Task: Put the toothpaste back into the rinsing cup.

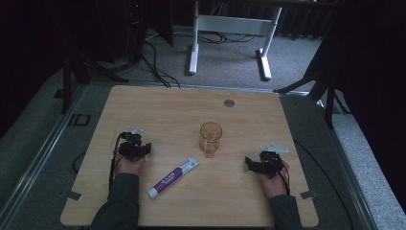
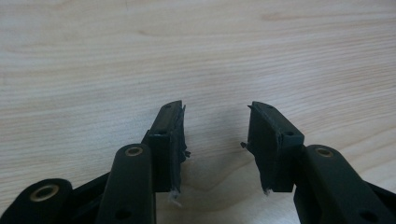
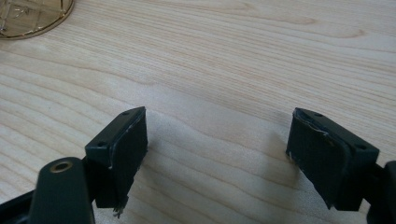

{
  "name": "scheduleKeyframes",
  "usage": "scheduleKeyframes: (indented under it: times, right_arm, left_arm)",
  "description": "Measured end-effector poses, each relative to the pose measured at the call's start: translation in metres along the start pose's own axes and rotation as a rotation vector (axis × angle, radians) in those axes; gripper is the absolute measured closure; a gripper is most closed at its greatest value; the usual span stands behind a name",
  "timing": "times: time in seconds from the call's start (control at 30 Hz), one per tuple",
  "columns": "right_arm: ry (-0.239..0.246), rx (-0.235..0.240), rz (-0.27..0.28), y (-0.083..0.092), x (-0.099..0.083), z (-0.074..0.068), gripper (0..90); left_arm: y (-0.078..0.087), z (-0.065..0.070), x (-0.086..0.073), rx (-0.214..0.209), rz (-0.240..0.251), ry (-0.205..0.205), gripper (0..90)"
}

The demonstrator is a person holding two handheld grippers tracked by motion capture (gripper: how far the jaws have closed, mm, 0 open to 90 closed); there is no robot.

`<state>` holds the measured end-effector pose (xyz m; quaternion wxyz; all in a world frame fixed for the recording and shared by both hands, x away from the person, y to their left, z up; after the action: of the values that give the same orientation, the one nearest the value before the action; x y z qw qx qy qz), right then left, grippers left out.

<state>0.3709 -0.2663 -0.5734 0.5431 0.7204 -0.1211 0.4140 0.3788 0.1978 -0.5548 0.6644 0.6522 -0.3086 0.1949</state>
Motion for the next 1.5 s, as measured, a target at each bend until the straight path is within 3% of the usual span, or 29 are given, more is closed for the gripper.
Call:
scheduleKeyframes:
  times: [0.2,0.33,0.83,1.23,1.5]
  right_arm:
    - [-0.002,0.000,0.000,0.000,0.000,0.000,19.9]
    - [0.002,0.000,0.000,0.000,0.000,0.000,19.9]
    - [0.001,0.000,0.000,0.000,0.000,0.000,19.9]
    - [0.000,0.000,0.001,0.000,0.000,0.000,19.9]
    - [0.000,0.000,0.001,0.000,0.000,0.000,19.9]
  left_arm:
    - [0.019,0.007,0.004,-0.058,0.053,-0.034,53.3]
    - [0.030,0.009,0.006,-0.073,0.074,-0.050,53.4]
    - [0.060,0.020,0.015,-0.151,0.119,-0.090,55.1]
    - [0.079,0.026,0.022,-0.184,0.104,-0.116,53.9]
    - [0.086,0.032,0.024,-0.178,0.083,-0.164,53.9]
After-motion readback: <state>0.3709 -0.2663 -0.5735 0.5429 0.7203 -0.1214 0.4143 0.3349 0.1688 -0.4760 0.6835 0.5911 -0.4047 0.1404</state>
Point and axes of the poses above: each handheld gripper's, and its own axes: y roughly backward along the jaws, x roughly out of its top, z roughly to its right, the point moved 2 cm from there along -y, roughly forward along the jaws, and after that the axes turned 6 degrees about x, right-handed, at the moved point
